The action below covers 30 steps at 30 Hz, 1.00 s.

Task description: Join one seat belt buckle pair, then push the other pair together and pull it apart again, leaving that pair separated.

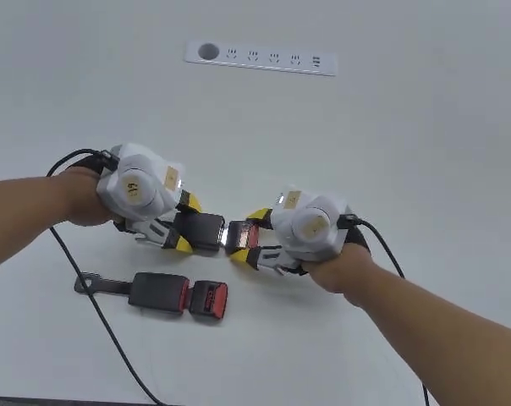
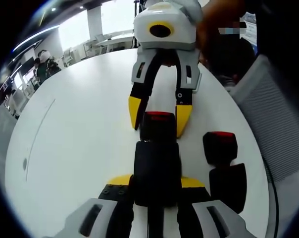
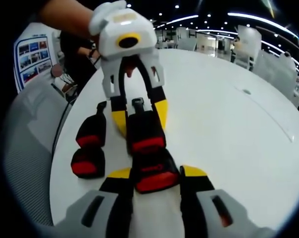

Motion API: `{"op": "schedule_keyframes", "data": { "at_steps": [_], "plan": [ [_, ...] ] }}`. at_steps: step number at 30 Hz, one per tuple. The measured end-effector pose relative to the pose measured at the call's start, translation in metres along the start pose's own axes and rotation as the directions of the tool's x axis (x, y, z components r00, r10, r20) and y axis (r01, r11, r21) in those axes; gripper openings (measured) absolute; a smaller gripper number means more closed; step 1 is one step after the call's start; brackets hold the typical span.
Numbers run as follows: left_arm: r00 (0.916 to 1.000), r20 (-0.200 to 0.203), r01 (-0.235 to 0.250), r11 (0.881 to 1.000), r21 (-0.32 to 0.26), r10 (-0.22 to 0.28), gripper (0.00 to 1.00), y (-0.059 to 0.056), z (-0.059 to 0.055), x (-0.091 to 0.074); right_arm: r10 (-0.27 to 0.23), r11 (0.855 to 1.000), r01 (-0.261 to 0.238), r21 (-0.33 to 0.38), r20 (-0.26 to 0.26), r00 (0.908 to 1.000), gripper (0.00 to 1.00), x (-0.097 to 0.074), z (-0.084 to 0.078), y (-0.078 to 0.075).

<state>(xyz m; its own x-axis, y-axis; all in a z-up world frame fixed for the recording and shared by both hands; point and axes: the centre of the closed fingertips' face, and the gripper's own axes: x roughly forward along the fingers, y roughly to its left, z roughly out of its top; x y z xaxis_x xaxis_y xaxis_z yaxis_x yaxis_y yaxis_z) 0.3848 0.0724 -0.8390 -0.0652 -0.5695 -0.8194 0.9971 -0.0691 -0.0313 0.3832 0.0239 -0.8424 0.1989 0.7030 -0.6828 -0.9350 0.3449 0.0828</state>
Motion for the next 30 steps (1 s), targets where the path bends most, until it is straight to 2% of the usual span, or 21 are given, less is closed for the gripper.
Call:
{"op": "schedule_keyframes", "data": {
  "at_steps": [10, 12, 18, 24, 30],
  "plan": [
    [0.9988, 0.044, -0.02, 0.999, -0.036, 0.022, 0.34, 0.0, -0.001, -0.002, 0.003, 1.0, -0.003, -0.003, 0.016, 0.9999, 0.37, -0.01, -0.009, -0.003],
    [0.9984, 0.052, -0.022, 0.999, -0.039, 0.024, 0.34, 0.0, -0.001, -0.002, 0.008, 1.0, -0.009, 0.011, 0.032, 0.9995, 0.37, -0.011, -0.01, -0.004],
    [0.998, 0.059, -0.02, 0.999, -0.038, 0.022, 0.35, 0.001, -0.001, -0.002, 0.01, 1.0, -0.011, 0.013, 0.049, 0.9987, 0.37, -0.013, -0.011, -0.003],
    [0.9972, 0.073, -0.014, 0.999, -0.037, 0.017, 0.35, 0.001, -0.001, -0.001, 0.022, 0.999, -0.024, 0.039, 0.061, 0.9979, 0.37, -0.023, -0.018, -0.005],
    [0.9964, 0.083, -0.014, 0.999, -0.041, 0.017, 0.35, 0.001, -0.001, -0.001, 0.03, 0.999, -0.032, 0.033, 0.066, 0.9974, 0.37, -0.034, -0.029, -0.007]
  ]
}}
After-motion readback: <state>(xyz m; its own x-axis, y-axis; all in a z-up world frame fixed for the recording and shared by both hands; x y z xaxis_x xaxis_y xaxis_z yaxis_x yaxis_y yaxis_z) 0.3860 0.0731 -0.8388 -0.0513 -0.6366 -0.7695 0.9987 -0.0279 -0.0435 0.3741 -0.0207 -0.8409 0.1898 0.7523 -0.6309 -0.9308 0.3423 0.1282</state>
